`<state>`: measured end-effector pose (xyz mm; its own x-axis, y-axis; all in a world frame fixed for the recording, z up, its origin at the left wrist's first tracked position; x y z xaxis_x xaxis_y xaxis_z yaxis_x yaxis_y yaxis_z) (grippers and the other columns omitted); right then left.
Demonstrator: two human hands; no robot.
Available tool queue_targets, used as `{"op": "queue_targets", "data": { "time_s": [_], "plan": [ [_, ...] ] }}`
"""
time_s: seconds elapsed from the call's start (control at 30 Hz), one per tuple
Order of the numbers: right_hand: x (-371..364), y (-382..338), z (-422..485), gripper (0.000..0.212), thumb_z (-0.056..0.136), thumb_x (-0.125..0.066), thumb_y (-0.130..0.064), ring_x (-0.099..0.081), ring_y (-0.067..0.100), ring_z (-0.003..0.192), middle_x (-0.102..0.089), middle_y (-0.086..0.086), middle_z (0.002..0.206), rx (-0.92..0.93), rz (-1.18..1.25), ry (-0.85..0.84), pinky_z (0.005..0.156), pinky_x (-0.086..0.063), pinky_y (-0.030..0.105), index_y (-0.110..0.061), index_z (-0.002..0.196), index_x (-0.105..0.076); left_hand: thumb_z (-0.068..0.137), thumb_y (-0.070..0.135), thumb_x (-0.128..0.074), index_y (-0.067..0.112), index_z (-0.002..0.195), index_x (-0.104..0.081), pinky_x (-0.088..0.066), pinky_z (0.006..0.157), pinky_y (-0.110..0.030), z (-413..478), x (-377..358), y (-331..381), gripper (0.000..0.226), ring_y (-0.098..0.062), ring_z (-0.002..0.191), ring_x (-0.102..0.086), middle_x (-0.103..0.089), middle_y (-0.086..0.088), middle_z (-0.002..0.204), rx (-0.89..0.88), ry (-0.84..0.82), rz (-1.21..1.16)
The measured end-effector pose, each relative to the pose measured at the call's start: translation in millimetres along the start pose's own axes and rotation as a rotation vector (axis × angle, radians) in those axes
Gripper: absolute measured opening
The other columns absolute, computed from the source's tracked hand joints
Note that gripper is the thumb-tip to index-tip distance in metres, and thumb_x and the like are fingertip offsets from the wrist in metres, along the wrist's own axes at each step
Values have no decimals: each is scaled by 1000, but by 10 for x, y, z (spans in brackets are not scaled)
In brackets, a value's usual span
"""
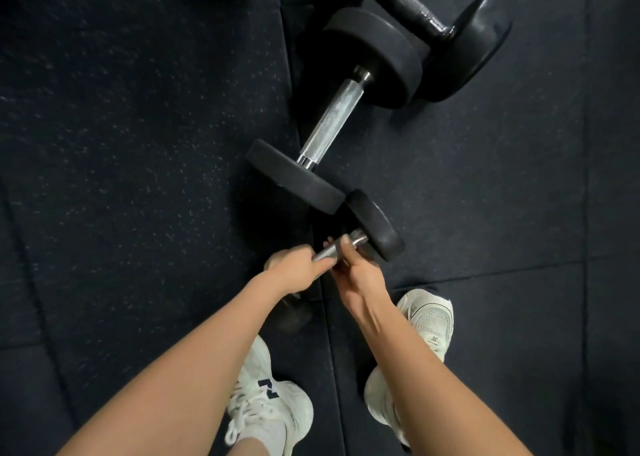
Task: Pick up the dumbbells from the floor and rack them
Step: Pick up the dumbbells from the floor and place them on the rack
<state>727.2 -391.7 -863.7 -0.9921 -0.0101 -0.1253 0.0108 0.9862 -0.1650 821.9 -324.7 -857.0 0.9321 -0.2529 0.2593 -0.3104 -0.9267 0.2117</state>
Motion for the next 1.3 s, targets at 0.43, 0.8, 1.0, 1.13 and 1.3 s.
{"op": "queue_targets", "data": {
  "time_s": [0.43,0.8,1.0,1.13,1.3],
  "plan": [
    [-86,-361,-2048,3,91,-60,-6,-63,22,78,-64,10,85,51,-370,86,80,-54,39,-4,89,-61,87,56,-46,19,107,-57,-49,83,-36,-2008,65,303,44,-26,96,-63,-67,-3,101,26,1,-318],
    [-1250,-718,-5298,17,85,-69,-10,-66,27,83,-68,12,87,224,-883,-159,83,-56,47,-2,100,-64,80,58,-52,19,88,-62,-55,84,-44,-5225,1047,474,40,-24,86,-69,-73,-4,91,29,248,-833],
    [-2037,-455,-6637,9,84,-70,-11,-63,23,69,-65,10,77,306,-1181,-378,76,-56,44,-7,83,-62,79,44,-60,18,84,-51,-52,92,-47,-6588,1447,250,28,-30,96,-68,-73,-14,97,-7,448,-1223],
    [-2492,-15,-7244,16,83,-73,-13,-65,23,73,-68,9,83,351,-1378,-502,72,-57,37,-4,94,-66,49,74,-51,1,101,-65,-55,89,-42,-7237,1625,-110,90,-26,87,-71,-75,-8,84,-20,613,-1378],
    [-2981,851,-7694,18,83,-72,-11,-67,28,87,-69,11,89,383,-1546,-656,87,-56,46,-3,97,-66,70,70,-53,2,100,-66,-52,93,-44,-7767,1667,-808,75,-29,92,-68,-74,-12,92,25,754,-1544]
  ]
}}
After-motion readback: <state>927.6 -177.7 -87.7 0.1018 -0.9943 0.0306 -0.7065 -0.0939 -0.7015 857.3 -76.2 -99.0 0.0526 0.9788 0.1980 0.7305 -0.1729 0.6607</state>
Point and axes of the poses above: each hand's wrist, its own z-axis towards the middle knuckle, its own x-axis out of the back of the hand, y = z × x, the point moved 5 cm from there along z, towards the middle knuckle
